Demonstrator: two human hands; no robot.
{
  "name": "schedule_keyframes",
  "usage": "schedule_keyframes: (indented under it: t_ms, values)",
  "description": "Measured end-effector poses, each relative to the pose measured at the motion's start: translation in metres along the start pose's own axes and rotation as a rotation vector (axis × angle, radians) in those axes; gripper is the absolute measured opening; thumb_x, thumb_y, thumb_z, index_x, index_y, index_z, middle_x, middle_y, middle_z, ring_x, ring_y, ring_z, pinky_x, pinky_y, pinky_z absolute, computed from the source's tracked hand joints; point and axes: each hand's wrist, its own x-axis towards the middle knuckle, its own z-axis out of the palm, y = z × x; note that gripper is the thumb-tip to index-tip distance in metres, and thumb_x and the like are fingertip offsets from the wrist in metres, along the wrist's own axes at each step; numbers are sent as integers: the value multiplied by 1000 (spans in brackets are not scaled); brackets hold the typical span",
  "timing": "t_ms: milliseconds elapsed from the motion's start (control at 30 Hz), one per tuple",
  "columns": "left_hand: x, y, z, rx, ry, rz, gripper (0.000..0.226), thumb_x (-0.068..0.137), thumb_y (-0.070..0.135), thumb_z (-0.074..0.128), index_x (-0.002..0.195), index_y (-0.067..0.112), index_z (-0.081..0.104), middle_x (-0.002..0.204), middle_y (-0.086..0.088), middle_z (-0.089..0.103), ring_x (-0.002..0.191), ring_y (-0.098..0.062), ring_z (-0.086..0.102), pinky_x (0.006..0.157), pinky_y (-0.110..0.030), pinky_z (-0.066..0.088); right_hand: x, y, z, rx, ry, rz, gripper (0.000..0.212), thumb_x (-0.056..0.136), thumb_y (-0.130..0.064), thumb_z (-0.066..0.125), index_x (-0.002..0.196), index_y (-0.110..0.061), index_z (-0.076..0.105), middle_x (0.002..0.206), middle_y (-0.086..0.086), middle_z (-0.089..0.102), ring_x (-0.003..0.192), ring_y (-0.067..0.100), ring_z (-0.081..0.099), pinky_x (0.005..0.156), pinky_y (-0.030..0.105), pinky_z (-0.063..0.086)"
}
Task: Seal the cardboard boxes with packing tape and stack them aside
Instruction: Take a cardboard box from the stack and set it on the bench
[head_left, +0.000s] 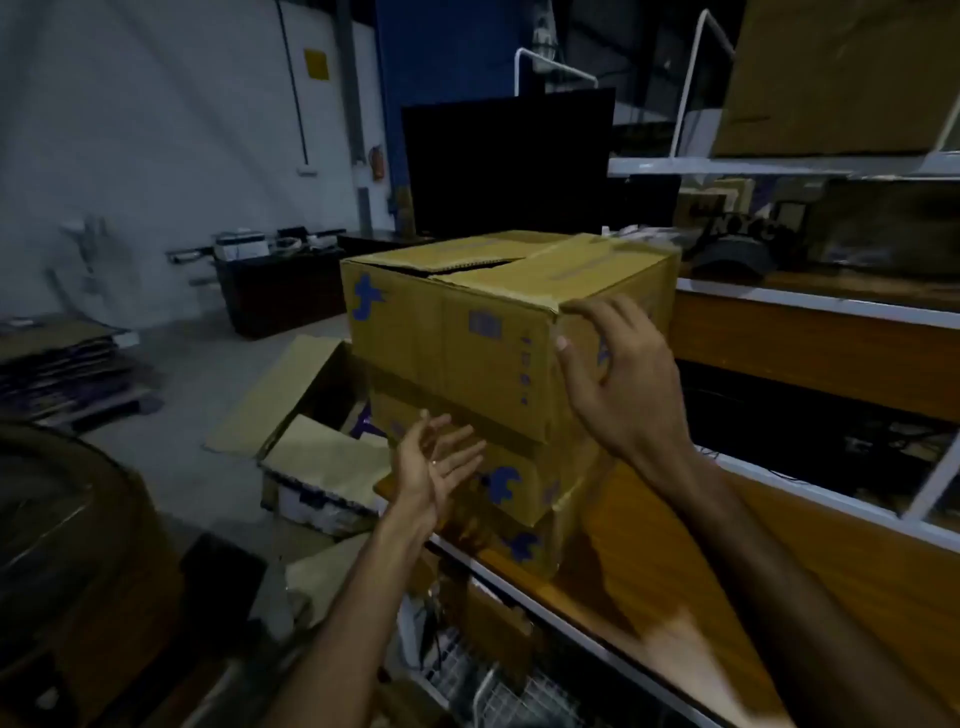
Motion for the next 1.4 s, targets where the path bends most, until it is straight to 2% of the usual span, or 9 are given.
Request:
schedule_keyframes:
  t_ms: [167, 333, 433, 533, 733, 867, 967, 1233, 1400]
  values:
    - [33, 22, 0, -265, -47, -162, 55, 101, 53, 56, 135, 9, 57, 145, -24, 54, 111, -44, 64, 96, -53, 53, 48, 11, 35, -197, -20, 25, 48, 104, -43, 60, 144, -16, 59, 150, 9, 52, 134, 24, 51, 104, 49, 52]
    - [28, 23, 12, -414, -12, -262, 68, 99, 53, 60, 148, 8, 48, 152, -23, 45, 129, -49, 52, 103, -57, 49, 36, 15, 58, -154, -111, 208, 55, 103, -56, 58, 147, -24, 55, 165, 4, 36, 147, 26, 42, 114, 53, 48]
    - [23, 20, 17, -439, 1, -269, 73, 97, 54, 62, 149, 6, 48, 153, -25, 44, 134, -47, 50, 109, -57, 48, 26, 10, 65, -166, -93, 237, 54, 103, -51, 62, 146, -19, 56, 158, 6, 46, 157, 29, 30, 123, 57, 36]
    - [18, 14, 21, -444, -18, -276, 70, 96, 53, 65, 151, 14, 48, 157, -19, 44, 136, -44, 49, 103, -56, 51, 25, 2, 65, -192, -20, 239, 48, 102, -40, 67, 140, -12, 58, 149, 8, 55, 154, 28, 33, 126, 46, 31]
    - [-5, -4, 32, -462, -105, -285, 68, 99, 47, 60, 160, 32, 35, 167, -14, 33, 150, -44, 36, 119, -63, 34, 11, -11, 52, -242, 27, 215, 45, 100, -33, 68, 137, -7, 59, 141, 11, 60, 145, 31, 45, 119, 49, 42]
    - [-32, -12, 34, -473, -186, -257, 70, 98, 51, 60, 161, 32, 36, 167, -17, 33, 148, -46, 37, 120, -65, 31, -9, -27, 21, -254, 80, 200, 45, 102, -30, 66, 139, -6, 59, 142, 12, 60, 145, 34, 45, 119, 49, 42]
    - [-66, -16, 45, -463, -272, -261, 70, 97, 55, 58, 159, 27, 42, 159, -20, 45, 138, -47, 49, 107, -62, 44, -28, -35, -18, -272, 136, 200, 43, 102, -24, 68, 139, -4, 58, 142, 14, 61, 143, 36, 47, 119, 51, 42]
    - [-167, -66, 111, -335, -466, -356, 70, 98, 58, 53, 157, 23, 43, 138, -21, 58, 125, -44, 54, 88, -56, 51, -85, -35, -152, -415, 228, 255, 43, 100, -19, 68, 140, -6, 59, 142, 11, 61, 137, 33, 51, 116, 49, 43]
    - [-193, -119, 123, -230, -495, -400, 70, 96, 60, 56, 156, 25, 46, 148, -20, 56, 130, -47, 57, 100, -61, 52, -147, -26, -197, -459, 226, 356, 43, 100, -19, 70, 139, -7, 59, 139, 10, 61, 133, 30, 53, 110, 45, 48]
